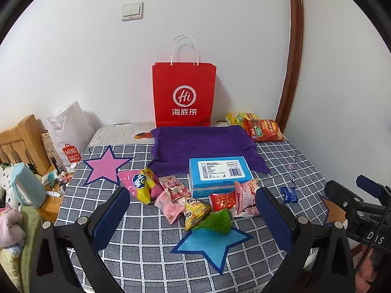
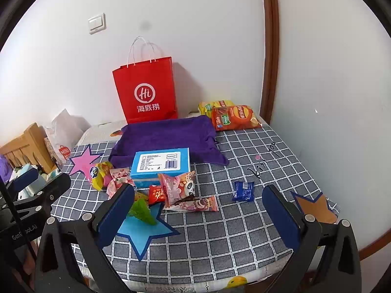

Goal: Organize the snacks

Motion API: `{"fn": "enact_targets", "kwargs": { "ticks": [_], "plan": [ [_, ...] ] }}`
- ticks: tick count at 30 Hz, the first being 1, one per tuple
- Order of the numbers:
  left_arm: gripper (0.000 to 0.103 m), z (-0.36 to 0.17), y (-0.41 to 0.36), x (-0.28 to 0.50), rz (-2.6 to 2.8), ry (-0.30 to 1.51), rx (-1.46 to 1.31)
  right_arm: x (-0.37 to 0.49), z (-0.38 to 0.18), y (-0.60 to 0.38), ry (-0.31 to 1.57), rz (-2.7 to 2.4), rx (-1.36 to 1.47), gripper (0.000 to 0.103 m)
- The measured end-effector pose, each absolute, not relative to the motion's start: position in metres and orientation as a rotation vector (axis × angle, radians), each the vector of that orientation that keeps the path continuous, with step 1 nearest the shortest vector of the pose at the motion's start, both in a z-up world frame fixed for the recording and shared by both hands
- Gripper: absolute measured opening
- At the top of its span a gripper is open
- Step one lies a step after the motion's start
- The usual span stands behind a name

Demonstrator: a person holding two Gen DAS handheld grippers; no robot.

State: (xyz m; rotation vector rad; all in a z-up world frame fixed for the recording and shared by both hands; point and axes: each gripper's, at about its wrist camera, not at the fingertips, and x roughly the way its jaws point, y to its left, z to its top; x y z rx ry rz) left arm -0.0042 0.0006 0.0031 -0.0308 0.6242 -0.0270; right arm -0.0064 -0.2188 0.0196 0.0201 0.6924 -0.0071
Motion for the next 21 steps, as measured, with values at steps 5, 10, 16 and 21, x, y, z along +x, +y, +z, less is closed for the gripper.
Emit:
{"fn": "enact_targets", "kwargs": {
  "ticks": [5,10,16,21],
  "plan": [
    [0.103,0.0022,0.0009,-0.0047,-0.029,0.626,-0.034,-0.0062,0.0202,-0.2180,0.694,-0.013,0.021,0.103],
    [0.103,0.0008,-0.0004,-0.0031,-0.026,0.630,-0.029,-0.0061,0.0205,-0.2181,0.692,-0.012,0.025,0.103],
    [0.103,0.0003,0.0008,-0.0026,-0.026,0.630,-0.029,-0.0057,0.0202,-0.2181,0.693,-0.011,0.023,0.103],
    [0.103,-0.0009,0.0021,-0.0037,-0.028,0.632,-0.031,-0.0048,0.0196,-0.2182,0.693,-0.011,0.022,0.103]
  ]
}}
